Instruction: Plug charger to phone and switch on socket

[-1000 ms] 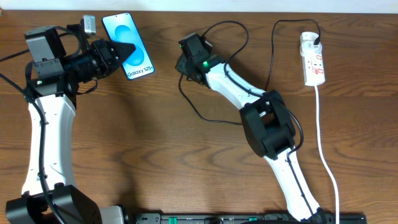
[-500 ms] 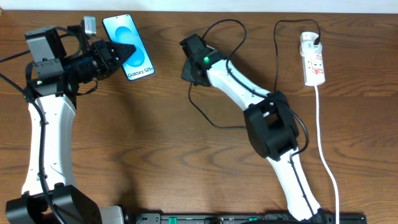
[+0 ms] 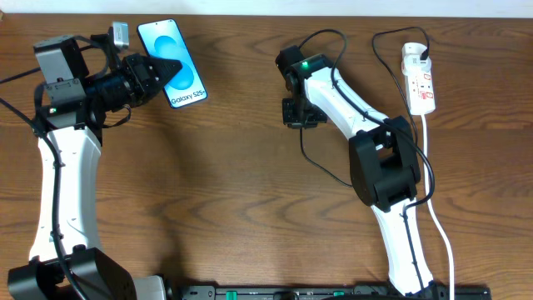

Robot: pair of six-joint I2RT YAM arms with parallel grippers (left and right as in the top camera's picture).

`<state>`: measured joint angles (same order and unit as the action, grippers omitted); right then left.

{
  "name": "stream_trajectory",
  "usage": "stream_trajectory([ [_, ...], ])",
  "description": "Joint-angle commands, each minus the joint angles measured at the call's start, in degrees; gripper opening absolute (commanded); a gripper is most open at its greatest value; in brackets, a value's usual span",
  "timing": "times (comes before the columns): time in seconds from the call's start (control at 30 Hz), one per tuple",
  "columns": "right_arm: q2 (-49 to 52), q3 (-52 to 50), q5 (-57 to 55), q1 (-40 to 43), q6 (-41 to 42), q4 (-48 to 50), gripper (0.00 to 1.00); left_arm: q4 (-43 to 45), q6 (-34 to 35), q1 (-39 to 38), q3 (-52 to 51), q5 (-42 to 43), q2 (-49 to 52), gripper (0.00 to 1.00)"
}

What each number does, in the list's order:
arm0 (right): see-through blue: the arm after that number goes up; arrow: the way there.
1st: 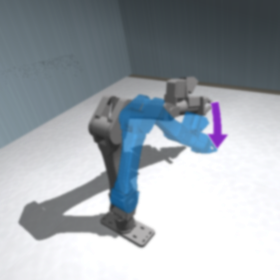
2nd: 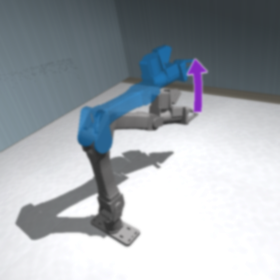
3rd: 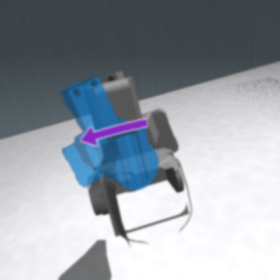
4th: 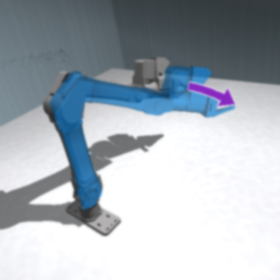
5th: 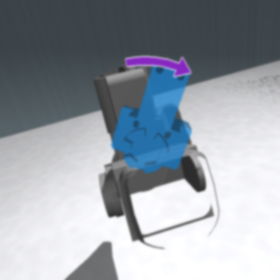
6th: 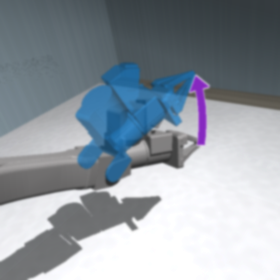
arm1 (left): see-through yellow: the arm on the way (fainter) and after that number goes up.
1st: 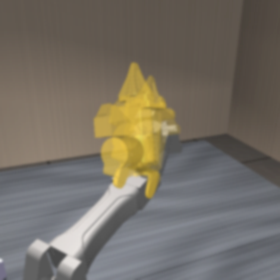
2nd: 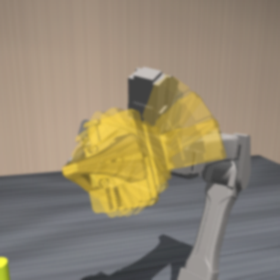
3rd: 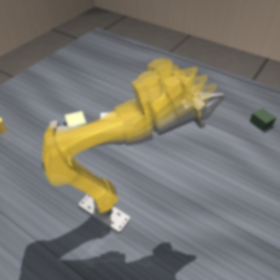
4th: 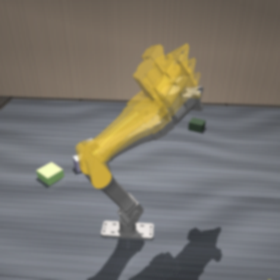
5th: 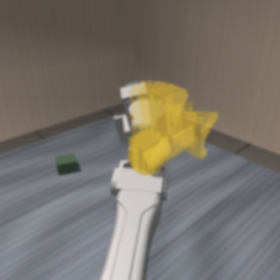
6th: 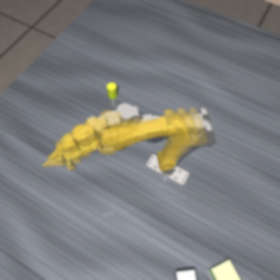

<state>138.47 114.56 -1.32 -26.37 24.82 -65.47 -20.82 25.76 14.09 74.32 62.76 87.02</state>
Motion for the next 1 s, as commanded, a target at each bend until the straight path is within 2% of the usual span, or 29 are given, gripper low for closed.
stream_trajectory([
  [0.0,2.3,-2.8,-0.8,0.3,-2.1,-0.4,0.29,0.2,0.3,0.0,1.7,1.2,-0.7,0.07],
  [0.17,0.0,-2.8,-0.7,0.7,-2.1,-1.3,0.43,0.0,0.3,0.0,1.7,1.2,-0.7,0.07],
  [0.27,-1.4,-2.8,2.2,1.8,-0.7,-1.4,0.48,-0.2,0.3,0.0,1.7,1.2,-0.7,0.07],
  [0.5,-0.3,-3.6,13.0,4.7,0.0,2.9,0.46,-1.6,0.2,0.0,1.7,1.2,-0.7,0.07],
  [0.63,1.1,-4.5,13.3,4.6,1.4,5.6,0.45,-1.9,0.3,0.0,1.7,1.2,-0.7,0.07],
  [0.87,4.6,-6.5,13.9,4.0,2.6,5.2,0.38,-2.1,0.3,0.0,1.7,1.2,-0.7,0.07],
  [0.97,4.8,-9.2,13.9,3.6,2.6,6.6,0.38,-2.1,0.2,0.0,1.7,1.2,-0.7,0.07],
])
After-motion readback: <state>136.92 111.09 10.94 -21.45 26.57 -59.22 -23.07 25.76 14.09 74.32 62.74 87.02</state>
